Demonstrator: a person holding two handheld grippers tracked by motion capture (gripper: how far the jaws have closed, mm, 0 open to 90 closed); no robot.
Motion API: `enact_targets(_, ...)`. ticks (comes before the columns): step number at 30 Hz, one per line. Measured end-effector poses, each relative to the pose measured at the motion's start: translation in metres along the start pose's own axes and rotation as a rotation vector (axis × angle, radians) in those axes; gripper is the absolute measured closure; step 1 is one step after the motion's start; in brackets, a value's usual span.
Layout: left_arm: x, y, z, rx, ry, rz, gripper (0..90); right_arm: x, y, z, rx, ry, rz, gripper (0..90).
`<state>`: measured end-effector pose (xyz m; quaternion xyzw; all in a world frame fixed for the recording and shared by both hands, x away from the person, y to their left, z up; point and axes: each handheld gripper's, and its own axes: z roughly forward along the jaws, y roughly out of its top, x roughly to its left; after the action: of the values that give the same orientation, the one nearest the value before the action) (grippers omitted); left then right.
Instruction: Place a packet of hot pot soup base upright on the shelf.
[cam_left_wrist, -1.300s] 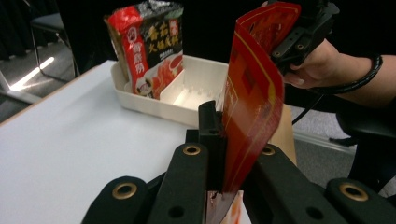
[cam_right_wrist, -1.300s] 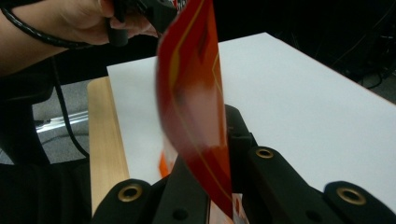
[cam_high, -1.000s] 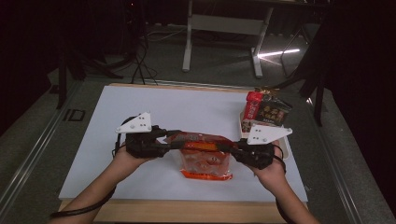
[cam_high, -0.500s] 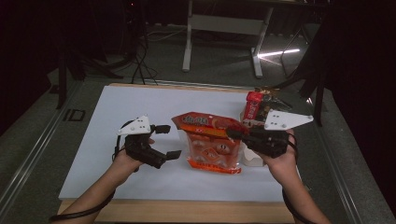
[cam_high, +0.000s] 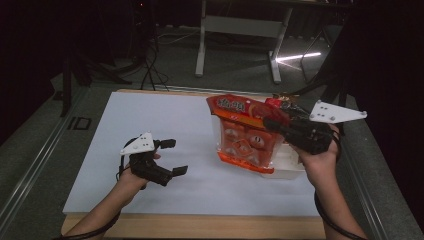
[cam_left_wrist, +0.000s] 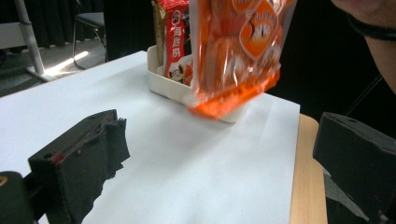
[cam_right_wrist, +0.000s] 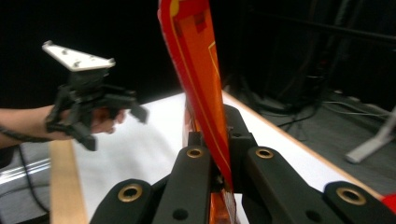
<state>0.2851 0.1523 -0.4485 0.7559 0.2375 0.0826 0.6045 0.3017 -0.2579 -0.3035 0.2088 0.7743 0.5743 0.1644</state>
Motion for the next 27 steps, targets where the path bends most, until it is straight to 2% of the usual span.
enact_targets(7, 0.002, -0.010, -0.007, -0.008, 0.009, 0.011, 1.6, -0.019, 0.007, -0.019, -0.014, -0.073, 0.015, 90.0)
enact_targets(12, 0.003, -0.017, -0.014, -0.022, 0.023, -0.005, 1.6, -0.033, 0.008, -0.032, -0.017, -0.123, 0.030, 90.0)
enact_targets(21, 0.001, -0.033, -0.022, -0.009, 0.048, -0.025, 1.6, -0.051, 0.000, -0.047, -0.013, -0.189, 0.062, 90.0)
enact_targets(27, -0.002, -0.044, -0.020, 0.013, 0.045, -0.027, 1.6, -0.063, -0.010, -0.050, -0.004, -0.220, 0.092, 90.0)
